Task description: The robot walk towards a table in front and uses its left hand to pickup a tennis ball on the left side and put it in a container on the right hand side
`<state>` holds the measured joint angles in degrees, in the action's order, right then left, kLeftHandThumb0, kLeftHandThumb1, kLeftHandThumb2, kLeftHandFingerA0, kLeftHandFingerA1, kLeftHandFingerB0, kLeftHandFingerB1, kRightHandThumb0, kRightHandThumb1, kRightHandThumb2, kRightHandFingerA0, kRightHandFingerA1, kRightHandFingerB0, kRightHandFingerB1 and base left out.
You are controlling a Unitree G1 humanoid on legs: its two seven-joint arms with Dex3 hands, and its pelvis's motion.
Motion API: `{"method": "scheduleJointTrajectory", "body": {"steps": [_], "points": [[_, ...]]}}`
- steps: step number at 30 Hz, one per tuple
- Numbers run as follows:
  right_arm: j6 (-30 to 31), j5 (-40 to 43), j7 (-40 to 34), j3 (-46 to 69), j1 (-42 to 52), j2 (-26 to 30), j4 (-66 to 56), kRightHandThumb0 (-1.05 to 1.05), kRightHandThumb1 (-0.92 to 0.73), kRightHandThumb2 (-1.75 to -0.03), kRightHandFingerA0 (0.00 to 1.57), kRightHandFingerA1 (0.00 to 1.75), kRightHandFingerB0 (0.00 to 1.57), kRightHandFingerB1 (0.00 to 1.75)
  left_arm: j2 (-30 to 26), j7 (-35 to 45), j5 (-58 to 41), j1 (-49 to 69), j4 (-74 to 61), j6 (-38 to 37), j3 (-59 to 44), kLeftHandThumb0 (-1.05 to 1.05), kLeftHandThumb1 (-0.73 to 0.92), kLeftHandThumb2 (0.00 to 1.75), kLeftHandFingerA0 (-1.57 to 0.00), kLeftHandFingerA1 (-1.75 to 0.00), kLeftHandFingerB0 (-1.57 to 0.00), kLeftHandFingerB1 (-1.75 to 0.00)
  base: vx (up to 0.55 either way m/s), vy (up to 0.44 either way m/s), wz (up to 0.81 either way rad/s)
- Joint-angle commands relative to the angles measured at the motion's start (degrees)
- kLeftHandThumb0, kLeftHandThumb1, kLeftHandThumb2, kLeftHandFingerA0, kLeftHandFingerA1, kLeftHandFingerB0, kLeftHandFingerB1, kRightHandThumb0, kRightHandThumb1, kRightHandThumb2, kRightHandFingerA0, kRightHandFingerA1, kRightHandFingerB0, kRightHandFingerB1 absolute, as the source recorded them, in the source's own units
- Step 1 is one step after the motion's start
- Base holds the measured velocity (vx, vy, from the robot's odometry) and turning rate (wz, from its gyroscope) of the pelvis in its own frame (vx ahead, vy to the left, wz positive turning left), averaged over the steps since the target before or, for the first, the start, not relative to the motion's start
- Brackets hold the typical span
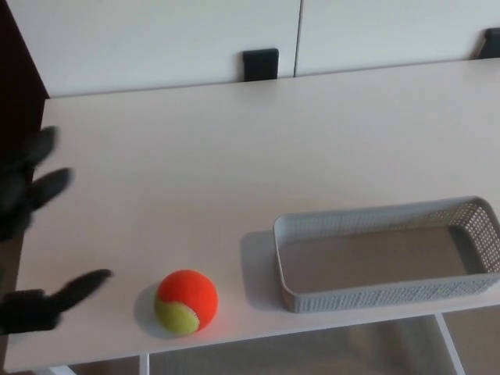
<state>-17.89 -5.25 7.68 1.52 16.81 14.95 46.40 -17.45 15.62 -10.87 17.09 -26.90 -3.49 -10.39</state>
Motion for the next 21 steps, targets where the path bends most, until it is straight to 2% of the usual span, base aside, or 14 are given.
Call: {"method": "scheduleJointTrajectory", "body": {"steps": [1, 6, 18, 21], "points": [[1.46, 0.26, -0.31, 0.25, -0.82, 0.21, 0.18, -0.43, -0.59, -0.58, 0.70, 0.51, 0.55, 0.44, -2.87, 0.80, 12.27, -3.84, 5.01, -1.00, 8.19, -0.40, 0.34, 0.58, -0.24, -0.42, -0.14, -0.32, 0.00, 0.000, 0.00], [0.39, 0.08, -0.11, 0.09, -1.60, 0.47, 1.55, -0.45, -0.59, -0.59, 0.70, 0.52, 0.56, 0.44, -3.15, -0.06, 13.82, -4.51, 8.58, -1.94, 11.11, -0.37, 0.34, 0.56, -0.20, -0.40, -0.12, -0.31, 0.00, 0.000, 0.00], [2.21, -0.28, -0.39, -0.32, -1.38, 0.38, -0.66, -0.46, -0.59, -0.59, 0.73, 0.51, 0.59, 0.44, -3.19, -0.44, 16.94, -4.73, 13.25, -2.30, 15.29, -0.39, 0.34, 0.57, -0.15, -0.42, -0.10, -0.30, 0.00, 0.000, 0.00], [2.75, 0.47, 0.26, 0.07, -0.65, 0.37, -2.68, -0.40, -0.61, -0.56, 0.73, 0.49, 0.60, 0.46, -2.61, -0.95, 17.99, -4.57, 13.83, -2.49, 16.09, -0.38, 0.33, 0.57, -0.15, -0.41, -0.11, -0.31, 0.00, 0.000, 0.00]]}}
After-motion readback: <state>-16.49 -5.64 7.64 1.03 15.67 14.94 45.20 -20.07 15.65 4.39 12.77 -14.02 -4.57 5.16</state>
